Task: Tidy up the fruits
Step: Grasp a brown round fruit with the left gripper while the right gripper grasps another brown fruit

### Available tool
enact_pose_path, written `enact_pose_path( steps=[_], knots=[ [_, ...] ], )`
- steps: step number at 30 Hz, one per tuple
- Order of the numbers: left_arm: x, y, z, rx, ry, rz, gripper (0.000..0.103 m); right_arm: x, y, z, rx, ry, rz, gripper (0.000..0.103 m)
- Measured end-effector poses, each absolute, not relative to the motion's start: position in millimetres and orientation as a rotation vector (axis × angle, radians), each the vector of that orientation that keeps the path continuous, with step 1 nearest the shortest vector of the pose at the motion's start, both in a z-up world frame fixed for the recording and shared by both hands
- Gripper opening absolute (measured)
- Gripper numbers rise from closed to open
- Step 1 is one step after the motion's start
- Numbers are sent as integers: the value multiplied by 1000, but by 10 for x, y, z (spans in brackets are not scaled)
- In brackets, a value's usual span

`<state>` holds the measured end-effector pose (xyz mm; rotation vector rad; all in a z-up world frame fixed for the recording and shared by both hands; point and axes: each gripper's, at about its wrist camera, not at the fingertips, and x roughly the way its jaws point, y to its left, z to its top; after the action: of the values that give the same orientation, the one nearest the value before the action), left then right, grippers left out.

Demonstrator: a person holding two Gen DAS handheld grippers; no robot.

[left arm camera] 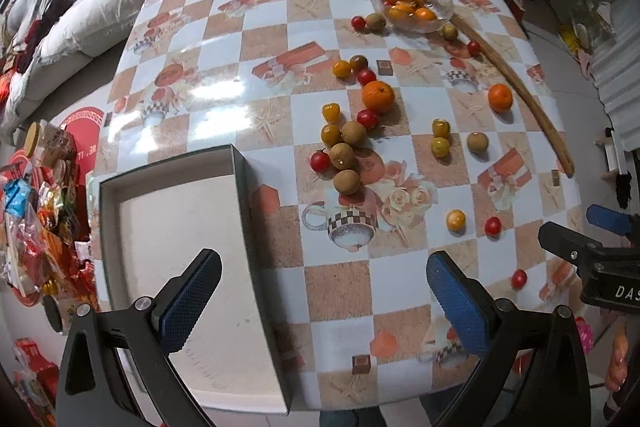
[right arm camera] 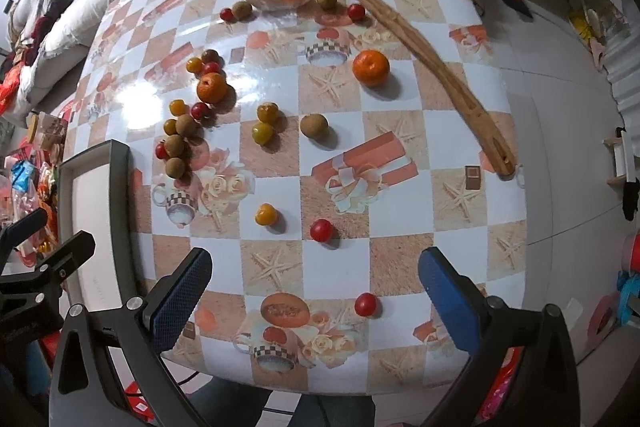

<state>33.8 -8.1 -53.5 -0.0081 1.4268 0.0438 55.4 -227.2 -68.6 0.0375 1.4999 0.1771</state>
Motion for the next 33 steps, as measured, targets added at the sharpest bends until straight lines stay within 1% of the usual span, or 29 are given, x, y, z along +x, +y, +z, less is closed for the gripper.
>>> enact_pose_path(
  steps=[12,19,20,21,23,25,27,29,30,31,32,33],
  knots=[
    [623,-150,-1292,-47,1395,138,103,941,-2219,-1368,0,1474,219,103],
    [720,-195,-1529,-50,1350,170,103,1124,-2165,-1625,-28,1452,241,101],
    [736,-194,-1549,-56,1340,174,98,1145,-2161,-1663,-36,1448,242,99],
    [751,-196,-1572,-57,1333,176,91,1177,-2159,-1714,-40,1442,242,94],
    [779,-203,-1627,-58,1339,176,90,1218,-2173,-1767,-33,1436,242,89],
    [797,-196,-1648,-62,1326,183,90,1252,-2170,-1779,-37,1407,231,88],
    [811,-186,-1663,-72,1318,187,73,1284,-2140,-1777,-37,1388,241,84],
    [811,-178,-1670,-90,1323,188,72,1309,-2101,-1772,-43,1374,251,81],
    [808,-175,-1673,-91,1324,194,72,1331,-2062,-1771,-52,1366,257,77],
    [807,-174,-1671,-92,1322,192,69,1349,-2019,-1768,-67,1355,261,74],
    [804,-171,-1662,-99,1314,184,59,1360,-1983,-1764,-85,1346,263,67],
    [807,-177,-1654,-105,1310,173,53,1359,-1954,-1758,-99,1339,266,57]
  ],
)
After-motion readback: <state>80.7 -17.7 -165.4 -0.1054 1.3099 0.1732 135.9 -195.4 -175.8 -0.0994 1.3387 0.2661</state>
